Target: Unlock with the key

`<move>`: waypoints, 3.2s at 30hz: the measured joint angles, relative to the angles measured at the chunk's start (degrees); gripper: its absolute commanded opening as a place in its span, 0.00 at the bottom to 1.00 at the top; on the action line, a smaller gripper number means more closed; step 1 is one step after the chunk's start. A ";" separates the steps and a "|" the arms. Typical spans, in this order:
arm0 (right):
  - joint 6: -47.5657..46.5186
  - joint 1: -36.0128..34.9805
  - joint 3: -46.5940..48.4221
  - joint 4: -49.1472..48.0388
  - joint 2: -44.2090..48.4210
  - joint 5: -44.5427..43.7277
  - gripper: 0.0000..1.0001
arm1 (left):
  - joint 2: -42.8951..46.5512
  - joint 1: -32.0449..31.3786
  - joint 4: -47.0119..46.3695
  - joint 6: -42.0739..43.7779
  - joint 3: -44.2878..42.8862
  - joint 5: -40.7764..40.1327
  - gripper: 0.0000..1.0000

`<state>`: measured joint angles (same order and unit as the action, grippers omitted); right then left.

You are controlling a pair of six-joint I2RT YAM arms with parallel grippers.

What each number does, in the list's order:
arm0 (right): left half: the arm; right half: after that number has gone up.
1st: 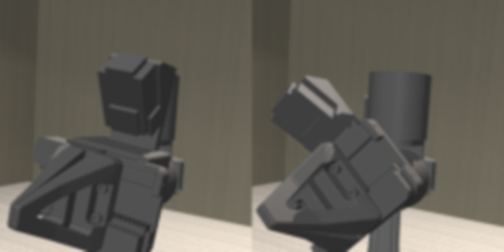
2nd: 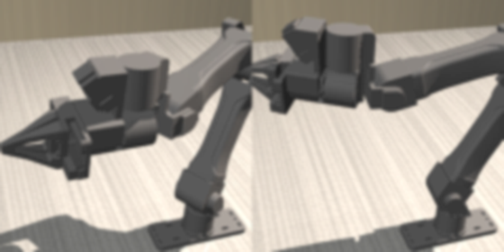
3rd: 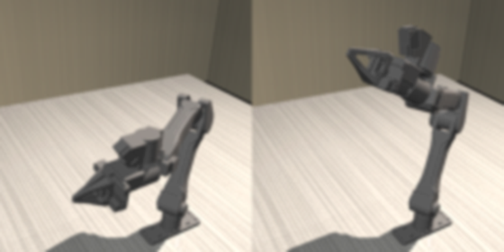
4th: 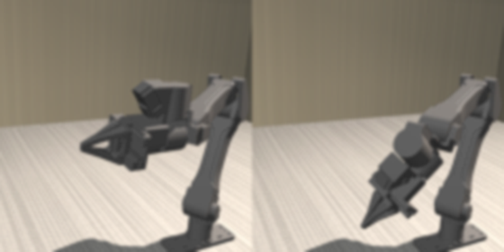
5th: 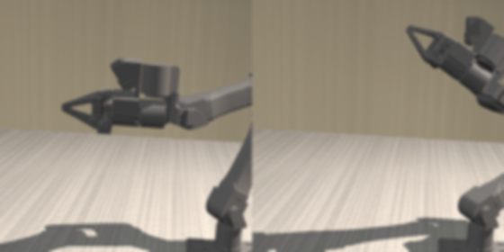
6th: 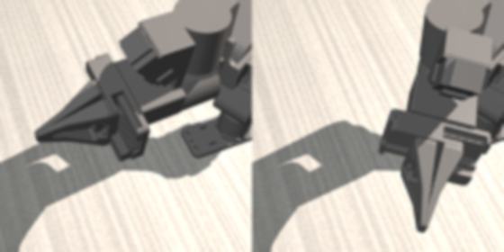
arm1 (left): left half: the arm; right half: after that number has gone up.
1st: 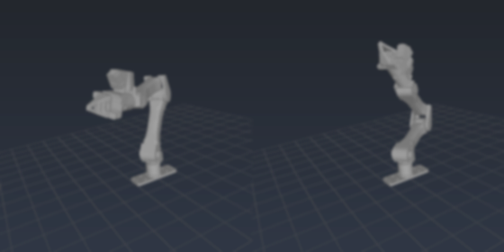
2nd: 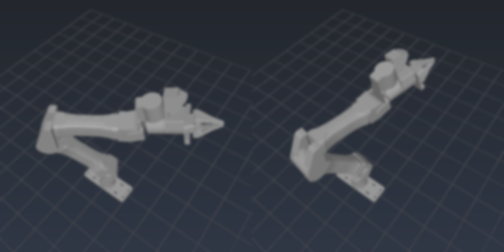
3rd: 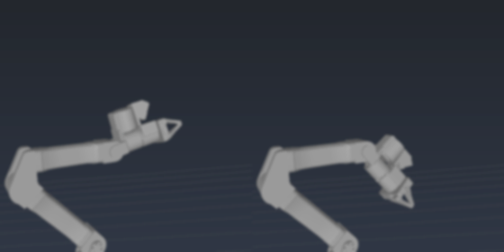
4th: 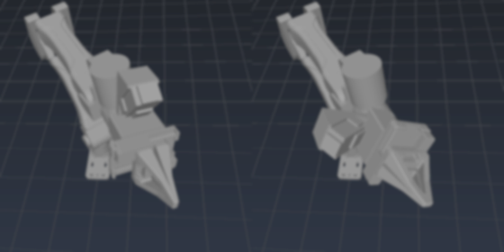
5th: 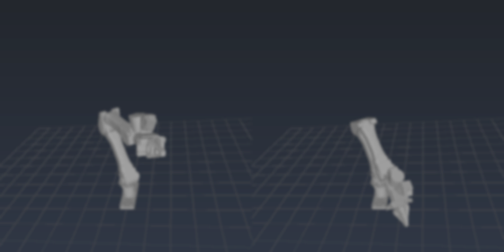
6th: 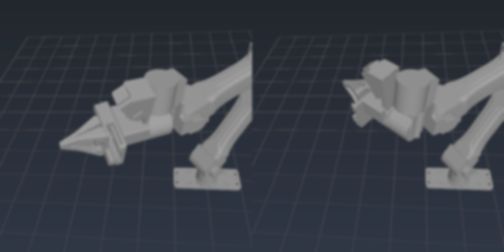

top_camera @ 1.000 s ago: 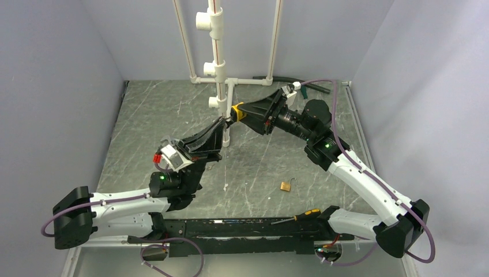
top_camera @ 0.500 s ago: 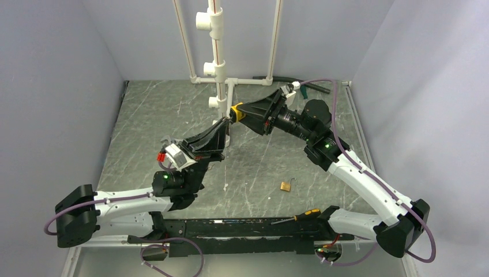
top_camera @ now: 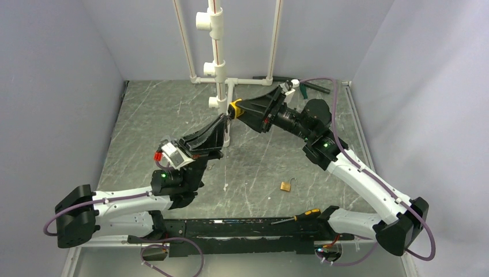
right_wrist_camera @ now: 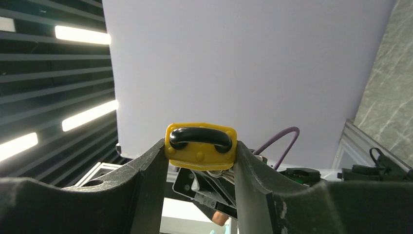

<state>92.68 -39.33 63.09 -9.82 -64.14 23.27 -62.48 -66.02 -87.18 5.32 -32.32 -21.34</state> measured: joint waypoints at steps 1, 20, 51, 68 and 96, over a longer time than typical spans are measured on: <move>0.37 -0.02 0.20 -0.55 -0.28 0.22 0.00 | 0.00 0.07 -0.02 0.00 -0.20 0.11 0.00; 1.20 -0.63 12.59 -1.11 -10.29 11.52 0.00 | 3.96 1.07 -1.14 -0.04 -0.81 2.40 0.00; -3.61 -3.17 13.20 1.33 -9.31 0.55 0.00 | 0.66 0.94 -1.44 10.21 -3.41 -1.14 0.00; -2.89 -4.02 11.67 -2.64 -9.73 -0.17 0.00 | 2.34 2.73 -1.42 5.75 -2.40 -3.41 0.00; -3.15 -4.87 10.19 -4.94 -9.73 0.59 0.00 | 3.85 3.32 -1.29 0.20 -1.77 -0.98 0.00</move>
<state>89.54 -44.21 73.28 -14.76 -73.87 23.86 -58.63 -62.70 -88.47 5.52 -34.09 -22.33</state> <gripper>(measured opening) 0.478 0.013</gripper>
